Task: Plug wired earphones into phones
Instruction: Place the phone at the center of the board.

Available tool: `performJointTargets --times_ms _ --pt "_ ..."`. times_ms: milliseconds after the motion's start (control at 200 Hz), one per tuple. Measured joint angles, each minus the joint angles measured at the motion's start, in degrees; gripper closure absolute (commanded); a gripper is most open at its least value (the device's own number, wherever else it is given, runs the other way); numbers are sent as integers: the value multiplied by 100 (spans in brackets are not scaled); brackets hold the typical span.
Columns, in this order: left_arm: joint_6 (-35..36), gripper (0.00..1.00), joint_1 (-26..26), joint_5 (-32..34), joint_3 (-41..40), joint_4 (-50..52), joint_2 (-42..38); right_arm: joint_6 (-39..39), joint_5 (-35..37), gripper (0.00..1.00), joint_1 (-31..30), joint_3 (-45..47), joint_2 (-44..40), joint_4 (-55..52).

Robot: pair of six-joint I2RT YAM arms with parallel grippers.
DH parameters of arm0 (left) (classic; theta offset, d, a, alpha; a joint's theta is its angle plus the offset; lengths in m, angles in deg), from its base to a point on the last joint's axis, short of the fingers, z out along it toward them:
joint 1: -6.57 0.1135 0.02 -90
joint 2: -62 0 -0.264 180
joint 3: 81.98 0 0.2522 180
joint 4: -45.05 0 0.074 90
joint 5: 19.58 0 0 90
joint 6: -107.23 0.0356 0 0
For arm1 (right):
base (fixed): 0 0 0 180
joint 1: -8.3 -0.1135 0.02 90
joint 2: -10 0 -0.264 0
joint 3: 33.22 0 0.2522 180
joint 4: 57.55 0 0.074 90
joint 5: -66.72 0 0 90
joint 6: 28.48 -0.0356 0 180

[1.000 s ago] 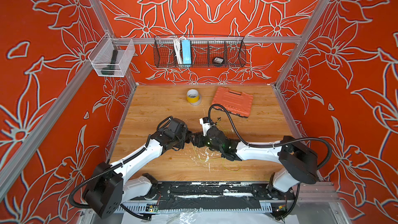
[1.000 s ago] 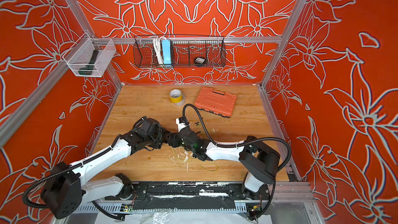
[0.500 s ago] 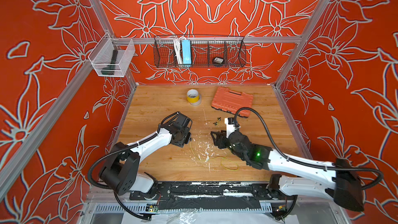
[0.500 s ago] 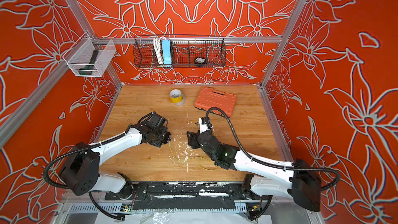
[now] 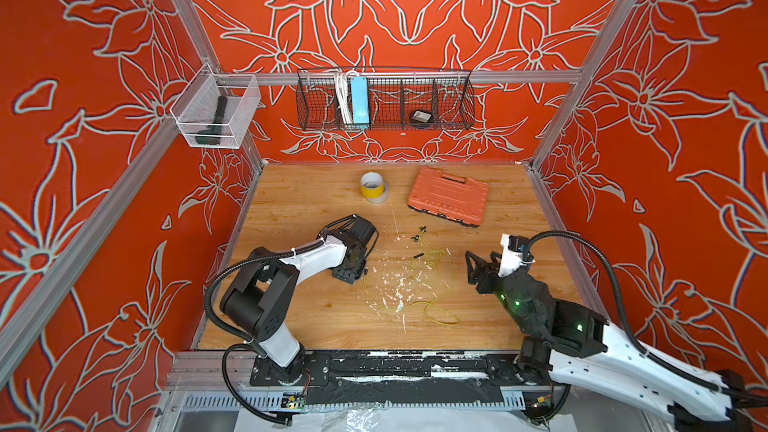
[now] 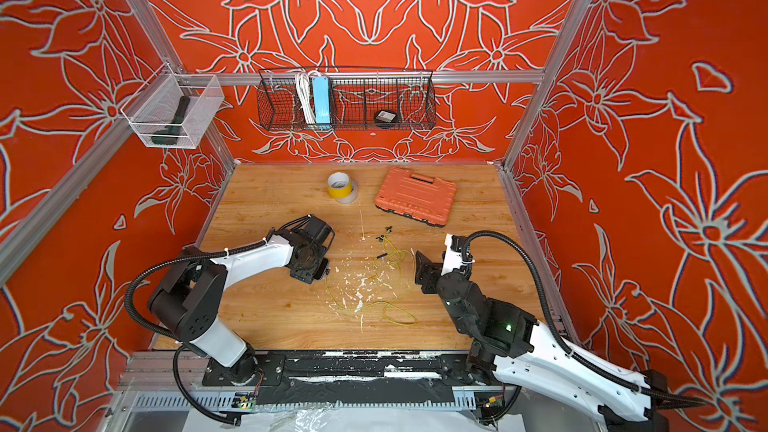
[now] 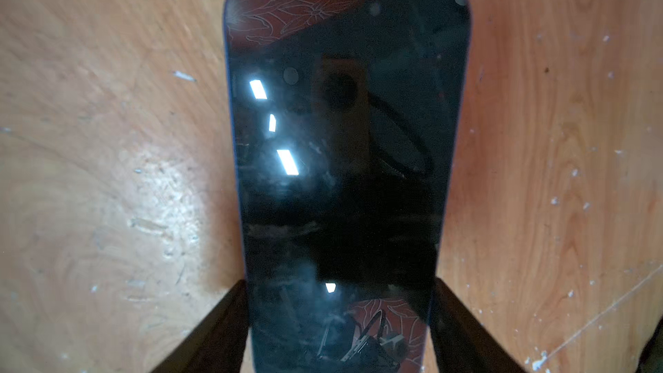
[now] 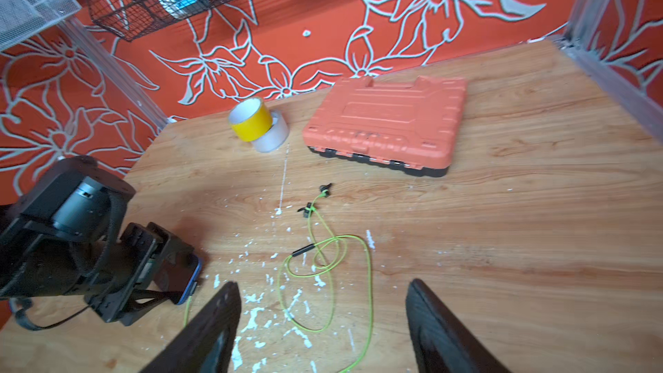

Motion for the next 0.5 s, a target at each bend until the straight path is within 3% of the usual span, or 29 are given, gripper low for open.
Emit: performJointTargets --times_ms 50,115,165,320,500 --pt "0 16 0 17 31 20 24 50 87 17 0 -22 -68 -129" --pt "24 7 -2 35 66 13 37 122 175 3 0 -39 -142 -245" --pt "107 2 -2 31 90 22 37 140 254 2 0 -61 -162 -330" --pt "223 2 0 39 76 162 -118 361 549 2 0 -310 -26 -542" --pt "1019 2 0 293 -22 155 -1471 1543 1222 2 4 -328 181 208"
